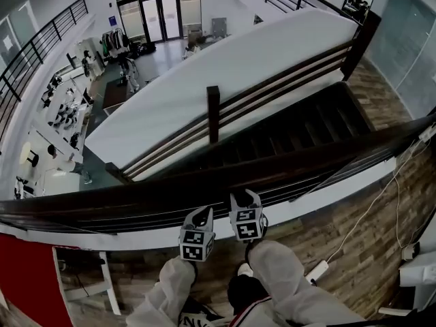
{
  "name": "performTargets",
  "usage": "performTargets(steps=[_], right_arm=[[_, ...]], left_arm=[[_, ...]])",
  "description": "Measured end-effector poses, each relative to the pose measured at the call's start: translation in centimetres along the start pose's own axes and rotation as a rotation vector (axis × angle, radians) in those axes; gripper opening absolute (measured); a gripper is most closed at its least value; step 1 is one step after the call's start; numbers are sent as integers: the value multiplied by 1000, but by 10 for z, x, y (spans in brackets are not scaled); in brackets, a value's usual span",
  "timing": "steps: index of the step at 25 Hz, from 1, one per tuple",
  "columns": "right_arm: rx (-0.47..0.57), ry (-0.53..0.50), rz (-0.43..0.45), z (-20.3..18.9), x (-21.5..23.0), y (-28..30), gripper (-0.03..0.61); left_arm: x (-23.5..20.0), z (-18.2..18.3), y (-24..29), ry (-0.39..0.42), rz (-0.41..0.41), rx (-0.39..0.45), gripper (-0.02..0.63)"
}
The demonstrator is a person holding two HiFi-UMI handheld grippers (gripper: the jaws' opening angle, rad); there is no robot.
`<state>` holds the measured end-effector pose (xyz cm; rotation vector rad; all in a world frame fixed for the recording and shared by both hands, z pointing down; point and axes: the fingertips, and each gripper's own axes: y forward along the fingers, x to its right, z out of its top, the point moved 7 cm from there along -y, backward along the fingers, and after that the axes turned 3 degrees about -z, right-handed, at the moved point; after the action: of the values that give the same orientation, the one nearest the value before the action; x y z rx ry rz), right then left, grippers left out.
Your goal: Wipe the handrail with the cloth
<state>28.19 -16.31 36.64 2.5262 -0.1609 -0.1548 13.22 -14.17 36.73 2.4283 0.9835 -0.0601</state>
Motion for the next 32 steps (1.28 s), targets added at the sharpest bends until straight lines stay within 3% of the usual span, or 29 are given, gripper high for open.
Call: performTargets(steps=[8, 26, 32], right_arm=[[0, 5, 11, -8, 75, -3, 94], [9, 16, -167, -39, 285, -28, 94], [0, -24, -214, -47, 345, -32, 95]], left_arm=[[68, 19, 58, 1, -37, 26, 2], [211, 62, 174, 111, -260, -14, 2], [245, 72, 198, 131, -312, -20, 2]])
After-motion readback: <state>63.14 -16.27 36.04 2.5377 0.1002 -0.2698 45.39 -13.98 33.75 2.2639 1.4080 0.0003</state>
